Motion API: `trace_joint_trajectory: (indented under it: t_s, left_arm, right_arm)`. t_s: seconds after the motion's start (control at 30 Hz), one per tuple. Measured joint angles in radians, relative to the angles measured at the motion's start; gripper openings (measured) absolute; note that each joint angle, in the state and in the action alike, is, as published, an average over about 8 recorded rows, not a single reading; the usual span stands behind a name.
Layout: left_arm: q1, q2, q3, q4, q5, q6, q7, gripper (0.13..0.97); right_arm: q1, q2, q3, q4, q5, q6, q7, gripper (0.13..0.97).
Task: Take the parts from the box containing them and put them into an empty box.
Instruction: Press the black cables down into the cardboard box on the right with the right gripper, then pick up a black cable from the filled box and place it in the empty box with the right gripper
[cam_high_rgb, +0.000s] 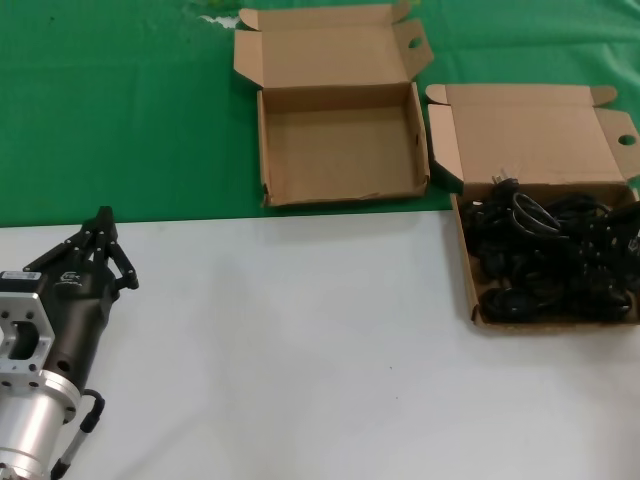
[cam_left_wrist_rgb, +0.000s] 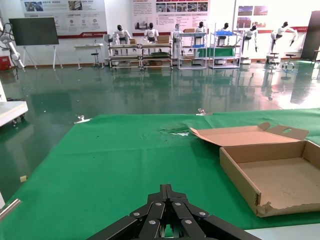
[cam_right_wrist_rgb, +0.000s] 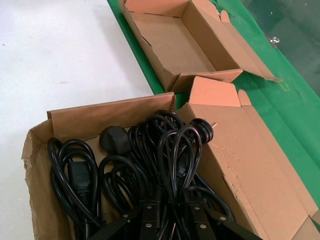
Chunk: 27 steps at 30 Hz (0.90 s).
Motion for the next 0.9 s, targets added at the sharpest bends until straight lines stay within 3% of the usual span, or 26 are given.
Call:
trace_joint_trajectory:
  t_s: [0.23,0.9]
  left_arm:
    - [0.000,0.000,0.000,0.000,0.000,0.000,0.000,0.139]
    - [0.000,0.000,0.000,0.000,0.000,0.000,0.000,0.139]
  right_arm:
    - [-0.001,0.009,0.003,0.012,0.000,-0.003,0.001,0.200]
    - [-0.034,0.112,0.049,0.115,0.045,-0.062,-0.017,0.197]
